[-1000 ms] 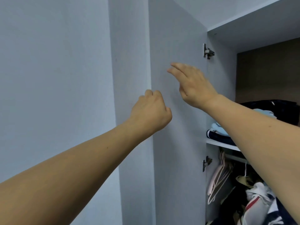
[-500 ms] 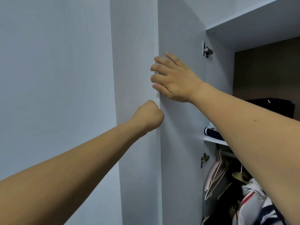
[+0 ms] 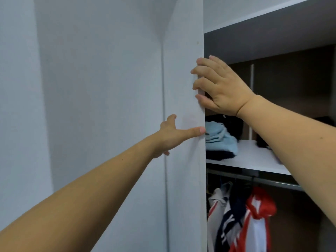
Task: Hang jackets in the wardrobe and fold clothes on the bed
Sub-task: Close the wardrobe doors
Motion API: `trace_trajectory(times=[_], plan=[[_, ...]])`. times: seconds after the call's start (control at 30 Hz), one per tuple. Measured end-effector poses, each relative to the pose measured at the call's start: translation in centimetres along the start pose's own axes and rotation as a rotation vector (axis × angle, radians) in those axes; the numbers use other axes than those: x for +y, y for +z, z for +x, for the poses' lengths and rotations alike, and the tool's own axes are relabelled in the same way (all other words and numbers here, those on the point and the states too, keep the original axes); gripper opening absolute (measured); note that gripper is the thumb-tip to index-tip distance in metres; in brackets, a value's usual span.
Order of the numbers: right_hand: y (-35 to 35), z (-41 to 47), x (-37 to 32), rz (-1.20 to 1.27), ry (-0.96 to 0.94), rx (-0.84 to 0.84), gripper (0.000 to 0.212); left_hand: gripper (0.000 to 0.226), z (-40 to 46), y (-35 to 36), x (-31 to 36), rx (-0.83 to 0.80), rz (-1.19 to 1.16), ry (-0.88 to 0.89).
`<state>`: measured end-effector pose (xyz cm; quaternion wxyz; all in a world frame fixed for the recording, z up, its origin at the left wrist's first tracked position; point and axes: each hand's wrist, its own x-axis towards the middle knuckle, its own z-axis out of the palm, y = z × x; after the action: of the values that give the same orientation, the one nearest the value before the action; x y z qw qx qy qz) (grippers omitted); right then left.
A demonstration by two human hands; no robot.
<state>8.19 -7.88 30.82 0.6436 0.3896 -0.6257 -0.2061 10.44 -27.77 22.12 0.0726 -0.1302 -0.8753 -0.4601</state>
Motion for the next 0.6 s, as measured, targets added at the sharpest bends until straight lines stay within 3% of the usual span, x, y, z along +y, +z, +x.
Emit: trace_trajectory(times=[0.1, 0.3, 0.6], plan=[[-1.1, -3.5, 2.7, -0.036, 0.059, -0.146, 0.028, 0.144, 2.8, 4.5, 0.7, -0.036, 0.008, -0.032], [-0.4, -9.9, 6.9, -0.082, 0.199, -0.399, 0.043, 0.145, 8.2, 12.6, 1.9, -0.035, -0.044, -0.017], [3.7, -15.2, 10.7, -0.162, 0.300, -0.591, 0.058, 0.145, 14.7, 19.5, 3.6, 0.219, -0.023, -0.068]])
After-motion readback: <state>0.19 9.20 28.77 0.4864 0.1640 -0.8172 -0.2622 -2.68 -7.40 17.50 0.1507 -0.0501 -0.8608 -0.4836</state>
